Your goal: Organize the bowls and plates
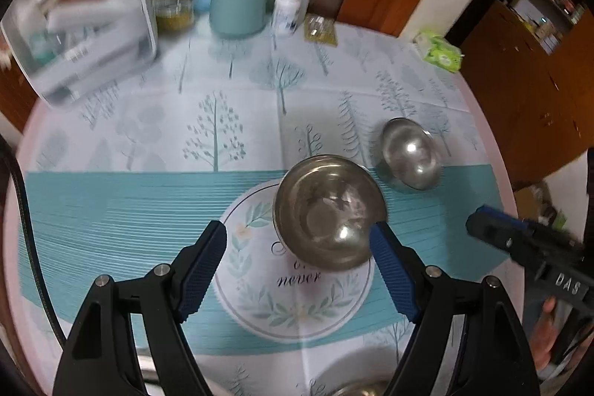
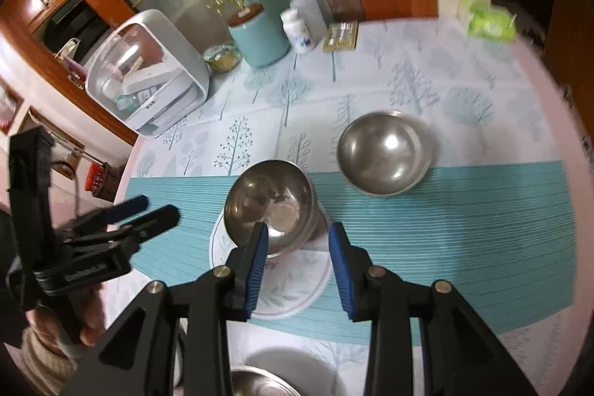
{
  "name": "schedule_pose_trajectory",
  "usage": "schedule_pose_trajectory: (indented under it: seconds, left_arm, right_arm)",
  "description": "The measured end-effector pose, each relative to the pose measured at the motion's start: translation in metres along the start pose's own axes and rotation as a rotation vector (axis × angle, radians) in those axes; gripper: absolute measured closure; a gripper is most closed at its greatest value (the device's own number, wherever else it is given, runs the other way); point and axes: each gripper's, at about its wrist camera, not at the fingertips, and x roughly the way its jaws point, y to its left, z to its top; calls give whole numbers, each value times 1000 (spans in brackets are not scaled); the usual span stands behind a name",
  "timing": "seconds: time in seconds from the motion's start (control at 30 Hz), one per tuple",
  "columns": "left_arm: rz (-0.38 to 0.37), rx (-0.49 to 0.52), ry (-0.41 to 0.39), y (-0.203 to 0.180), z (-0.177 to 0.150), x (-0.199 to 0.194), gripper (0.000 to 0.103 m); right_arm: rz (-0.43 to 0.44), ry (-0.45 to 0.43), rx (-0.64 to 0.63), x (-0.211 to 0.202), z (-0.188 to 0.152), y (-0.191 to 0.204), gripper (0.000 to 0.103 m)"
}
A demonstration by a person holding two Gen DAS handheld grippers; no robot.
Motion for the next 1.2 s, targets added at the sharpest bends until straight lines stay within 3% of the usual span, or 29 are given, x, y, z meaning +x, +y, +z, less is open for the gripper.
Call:
schedule_pose_trajectory:
  seconds: [0.33, 0.43, 0.5, 0.63, 0.87, 1.2]
  left_arm:
    - [-41, -87, 143, 27, 9, 93, 29]
    - [-71, -100, 178, 32, 11, 108, 46]
    - [-106, -113, 211, 33, 10, 116, 65]
    - [-148, -124, 259, 35, 7, 129, 89]
    - [-155, -99, 256, 28, -1, 117, 91]
    - [-152, -45, 182, 14, -30, 43, 90]
  right_arm:
    - [29, 175, 113, 100, 9, -13, 69]
    - [18, 204, 121, 118, 8, -16, 69]
    - [13, 223, 122, 128, 6, -17, 69]
    - [-14, 242, 110, 135, 4, -16, 88]
    - [-10, 244, 106, 128, -2, -16, 88]
    - [41, 190, 59, 73, -24, 4, 88]
